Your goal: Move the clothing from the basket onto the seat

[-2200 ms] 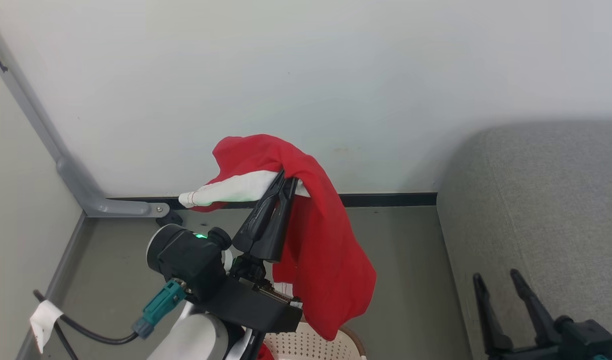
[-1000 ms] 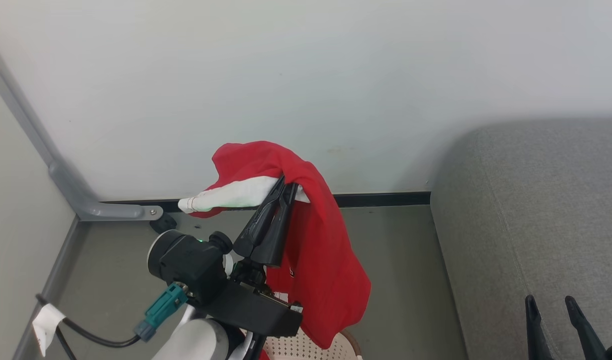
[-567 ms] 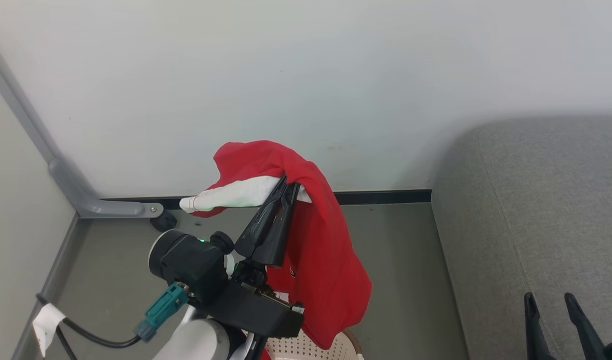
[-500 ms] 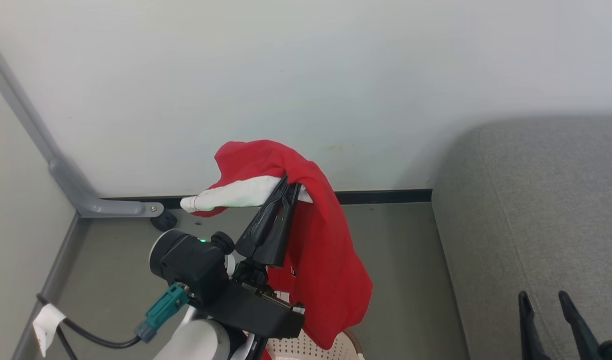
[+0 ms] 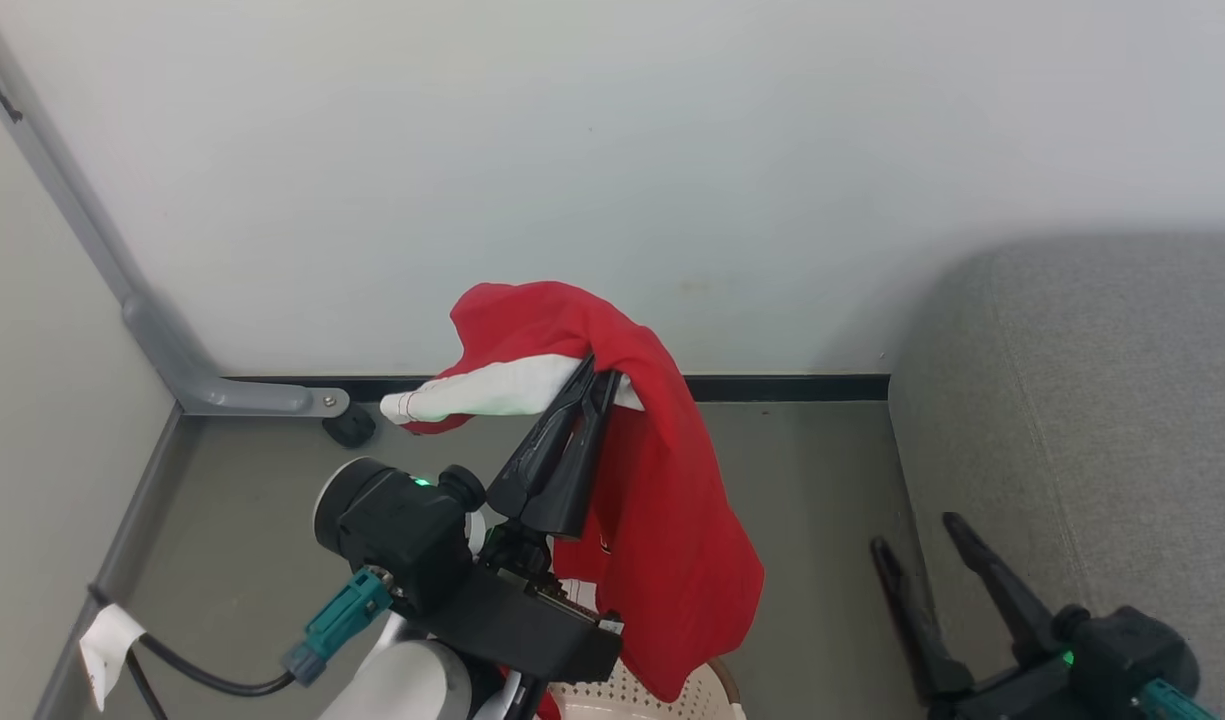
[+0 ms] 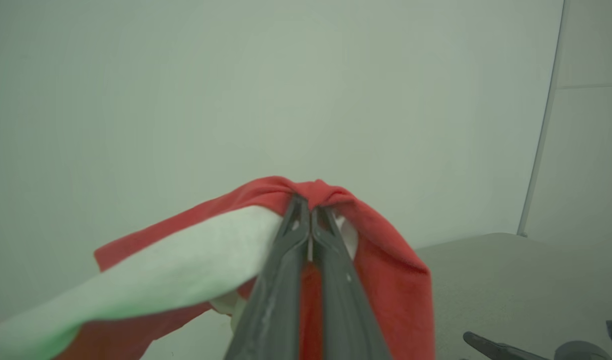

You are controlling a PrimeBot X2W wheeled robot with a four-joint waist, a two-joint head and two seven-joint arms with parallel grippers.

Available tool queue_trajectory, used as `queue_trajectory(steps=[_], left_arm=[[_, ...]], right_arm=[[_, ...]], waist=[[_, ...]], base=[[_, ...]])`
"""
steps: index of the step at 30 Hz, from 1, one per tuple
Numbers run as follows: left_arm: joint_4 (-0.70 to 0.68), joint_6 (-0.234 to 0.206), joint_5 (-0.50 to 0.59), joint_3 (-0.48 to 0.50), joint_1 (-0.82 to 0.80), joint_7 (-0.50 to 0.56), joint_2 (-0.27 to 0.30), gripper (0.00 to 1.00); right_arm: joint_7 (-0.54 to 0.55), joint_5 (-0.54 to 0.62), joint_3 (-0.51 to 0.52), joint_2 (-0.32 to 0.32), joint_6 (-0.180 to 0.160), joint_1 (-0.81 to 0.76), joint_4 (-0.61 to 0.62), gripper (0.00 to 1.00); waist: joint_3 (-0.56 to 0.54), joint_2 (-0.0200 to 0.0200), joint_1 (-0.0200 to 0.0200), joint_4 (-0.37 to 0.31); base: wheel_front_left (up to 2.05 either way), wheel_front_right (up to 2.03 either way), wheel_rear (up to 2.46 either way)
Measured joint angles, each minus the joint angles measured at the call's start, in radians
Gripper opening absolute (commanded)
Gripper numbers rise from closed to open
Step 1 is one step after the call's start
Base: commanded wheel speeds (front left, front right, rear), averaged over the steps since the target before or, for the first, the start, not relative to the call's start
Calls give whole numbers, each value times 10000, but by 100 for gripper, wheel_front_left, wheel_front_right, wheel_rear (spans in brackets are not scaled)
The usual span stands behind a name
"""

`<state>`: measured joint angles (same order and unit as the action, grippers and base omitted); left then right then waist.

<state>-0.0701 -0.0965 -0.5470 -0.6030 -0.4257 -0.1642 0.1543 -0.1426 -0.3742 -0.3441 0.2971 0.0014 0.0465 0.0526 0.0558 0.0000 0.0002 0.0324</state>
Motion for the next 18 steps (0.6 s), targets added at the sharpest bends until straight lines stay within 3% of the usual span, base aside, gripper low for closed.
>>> queue_trajectory(steps=[6, 18], left_arm=[[-13, 2, 0, -23, -17, 10, -8, 0], [-2, 98, 0, -163, -232, 13, -111, 0]], right_arm=[[470, 50, -892, 2, 872, 751, 71, 100], [1252, -73, -2341, 25, 1220, 2028, -146, 100]], waist=[[31, 0, 0, 130], [76, 0, -1, 479]], base=[[0, 0, 0], [0, 0, 0]])
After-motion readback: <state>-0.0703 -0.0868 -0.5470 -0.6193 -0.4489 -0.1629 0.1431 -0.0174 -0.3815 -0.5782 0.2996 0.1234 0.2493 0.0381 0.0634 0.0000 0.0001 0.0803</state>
